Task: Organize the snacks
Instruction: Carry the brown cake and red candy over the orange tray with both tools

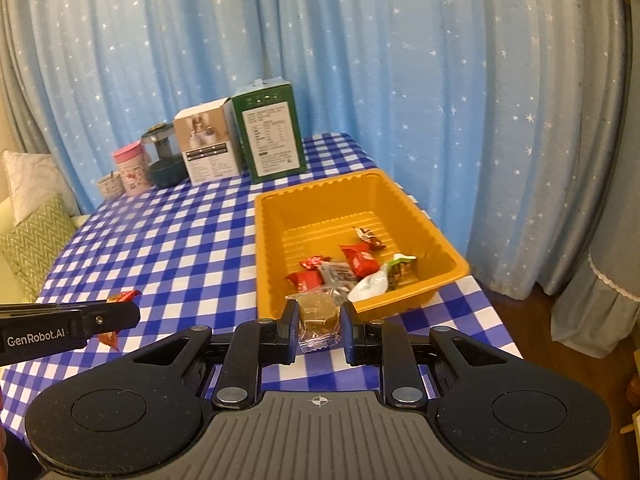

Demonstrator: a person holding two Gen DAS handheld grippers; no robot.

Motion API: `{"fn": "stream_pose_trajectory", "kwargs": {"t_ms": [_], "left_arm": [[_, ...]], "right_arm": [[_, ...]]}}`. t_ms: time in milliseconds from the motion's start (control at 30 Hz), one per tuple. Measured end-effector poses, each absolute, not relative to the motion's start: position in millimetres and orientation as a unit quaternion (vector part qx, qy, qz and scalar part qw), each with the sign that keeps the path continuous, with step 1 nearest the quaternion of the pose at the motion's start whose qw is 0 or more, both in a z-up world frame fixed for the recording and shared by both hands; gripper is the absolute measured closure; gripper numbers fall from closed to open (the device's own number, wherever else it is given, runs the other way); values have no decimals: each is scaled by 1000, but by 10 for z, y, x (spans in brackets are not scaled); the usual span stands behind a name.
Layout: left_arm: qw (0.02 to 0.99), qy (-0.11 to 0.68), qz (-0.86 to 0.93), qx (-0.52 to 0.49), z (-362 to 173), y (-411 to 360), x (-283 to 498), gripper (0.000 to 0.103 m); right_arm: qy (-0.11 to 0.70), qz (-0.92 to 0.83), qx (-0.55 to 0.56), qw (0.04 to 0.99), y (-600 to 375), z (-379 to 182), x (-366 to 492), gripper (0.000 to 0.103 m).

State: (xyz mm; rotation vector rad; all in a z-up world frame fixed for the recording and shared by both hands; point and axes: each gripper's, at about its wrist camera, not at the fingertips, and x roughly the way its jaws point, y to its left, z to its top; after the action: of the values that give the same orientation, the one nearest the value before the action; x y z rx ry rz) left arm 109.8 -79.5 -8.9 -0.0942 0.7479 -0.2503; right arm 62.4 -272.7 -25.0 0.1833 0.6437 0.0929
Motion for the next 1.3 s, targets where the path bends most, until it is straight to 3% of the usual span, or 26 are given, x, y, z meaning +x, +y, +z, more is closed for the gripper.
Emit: {"fn": "stream_pose_trajectory", "kwargs": {"t_ms": [1300], "left_arm": [[915,365,-168,-31,-162,-1447,1775,84]], "right_arm": [[317,5,102,943,-3284,-306,1144,81]]}}
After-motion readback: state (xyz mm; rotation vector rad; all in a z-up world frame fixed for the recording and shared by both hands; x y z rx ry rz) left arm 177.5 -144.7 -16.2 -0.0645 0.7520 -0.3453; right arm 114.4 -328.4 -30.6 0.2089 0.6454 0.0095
